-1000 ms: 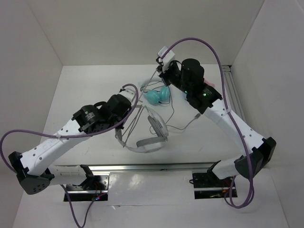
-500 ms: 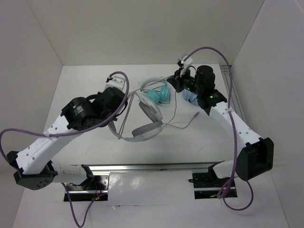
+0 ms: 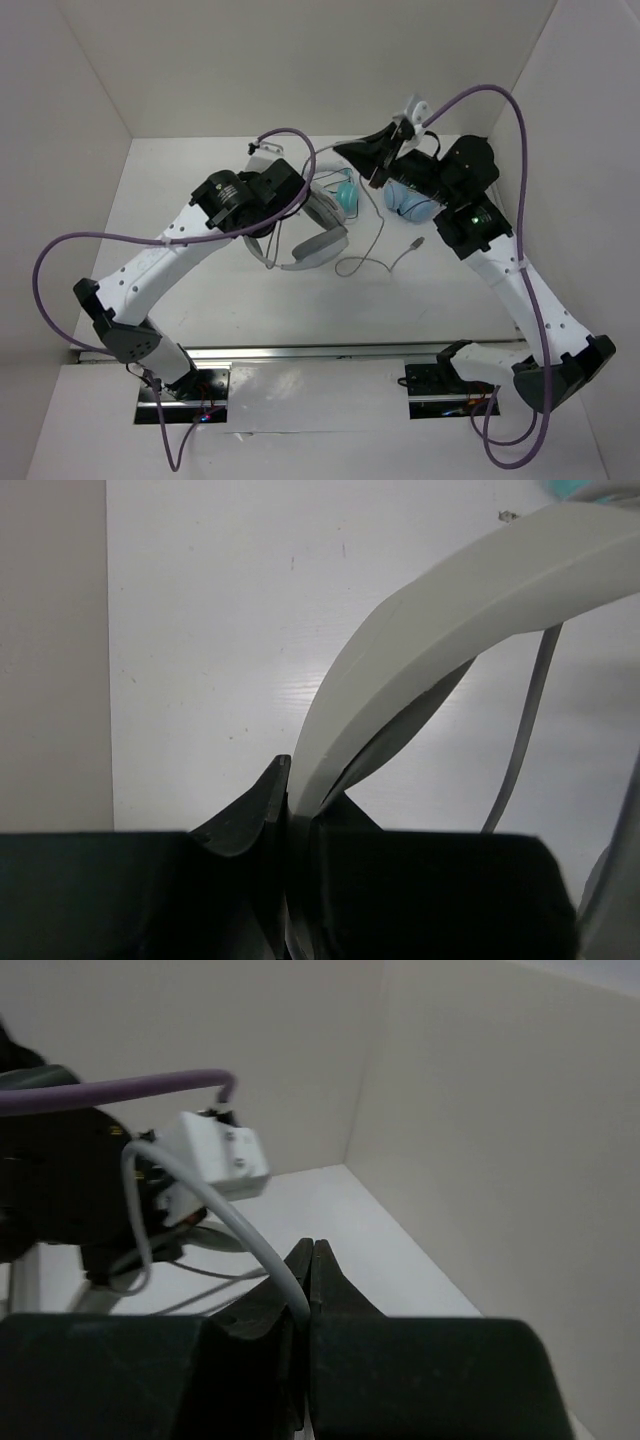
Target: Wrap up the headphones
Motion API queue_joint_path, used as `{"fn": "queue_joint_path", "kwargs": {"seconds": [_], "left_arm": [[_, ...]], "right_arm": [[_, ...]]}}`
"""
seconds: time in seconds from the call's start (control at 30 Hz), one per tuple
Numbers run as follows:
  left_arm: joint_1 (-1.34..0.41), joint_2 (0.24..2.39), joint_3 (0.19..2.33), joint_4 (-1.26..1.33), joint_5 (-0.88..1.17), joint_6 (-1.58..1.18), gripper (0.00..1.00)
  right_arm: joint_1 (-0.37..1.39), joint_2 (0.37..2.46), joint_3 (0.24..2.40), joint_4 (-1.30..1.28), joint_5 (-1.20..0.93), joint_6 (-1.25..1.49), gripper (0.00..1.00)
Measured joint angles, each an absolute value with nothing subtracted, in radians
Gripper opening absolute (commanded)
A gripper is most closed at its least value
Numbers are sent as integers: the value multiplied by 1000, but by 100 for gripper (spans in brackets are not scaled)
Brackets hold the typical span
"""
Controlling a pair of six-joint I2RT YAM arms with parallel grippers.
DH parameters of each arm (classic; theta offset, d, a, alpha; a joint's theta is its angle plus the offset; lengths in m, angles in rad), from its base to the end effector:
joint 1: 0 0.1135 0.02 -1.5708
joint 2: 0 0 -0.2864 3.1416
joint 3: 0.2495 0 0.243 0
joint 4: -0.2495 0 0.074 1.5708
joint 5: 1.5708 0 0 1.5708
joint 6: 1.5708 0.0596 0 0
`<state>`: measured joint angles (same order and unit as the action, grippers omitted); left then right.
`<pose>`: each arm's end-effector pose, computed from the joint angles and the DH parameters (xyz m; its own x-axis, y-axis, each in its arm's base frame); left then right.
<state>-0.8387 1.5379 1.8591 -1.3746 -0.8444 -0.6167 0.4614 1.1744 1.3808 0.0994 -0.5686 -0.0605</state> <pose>0.2145 -0.1720 0.4323 -0.6167 0.1115 -0.7793 -0.1346 0.9604 0.2440 0.2060 0.1383 0.5221 0.3196 0.1020 -0.9421 -0.8171 0.5331 -0.2195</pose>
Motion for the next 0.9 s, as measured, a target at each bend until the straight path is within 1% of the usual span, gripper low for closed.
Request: {"fn": "queue_joint_path", "kwargs": {"seconds": [0.1,0.2,0.37,0.47,0.53,0.6,0.7,0.9], "left_arm": [[-833,1602,1952,-1394,-856,-636,0],[-786,1672,2067,-1398,-854,-633,0],[-581,1781,2253,-1375,-807,-596,0],[-434,1823,2298,-1329,-751,-572,0],[-377,1831,2281,-1302,-741,-557,0],[-361,1831,2239,-1284,-728,-545,0],[-374,1829,2165,-1256,-698,-527,0],[-414,1785,1945,-1174,-661,-498,0]], "right_arm": [[559,1166,1330,102,-582,-62,0],[704,1107,1173,99,-566,-63,0],[966,970,955,66,-438,-83,0],[1081,884,889,43,-323,-101,0],[1129,854,886,25,-247,-115,0],[1142,847,894,6,-190,-129,0],[1148,867,928,-24,-144,-148,0],[1158,926,1039,-66,-88,-205,0]]}}
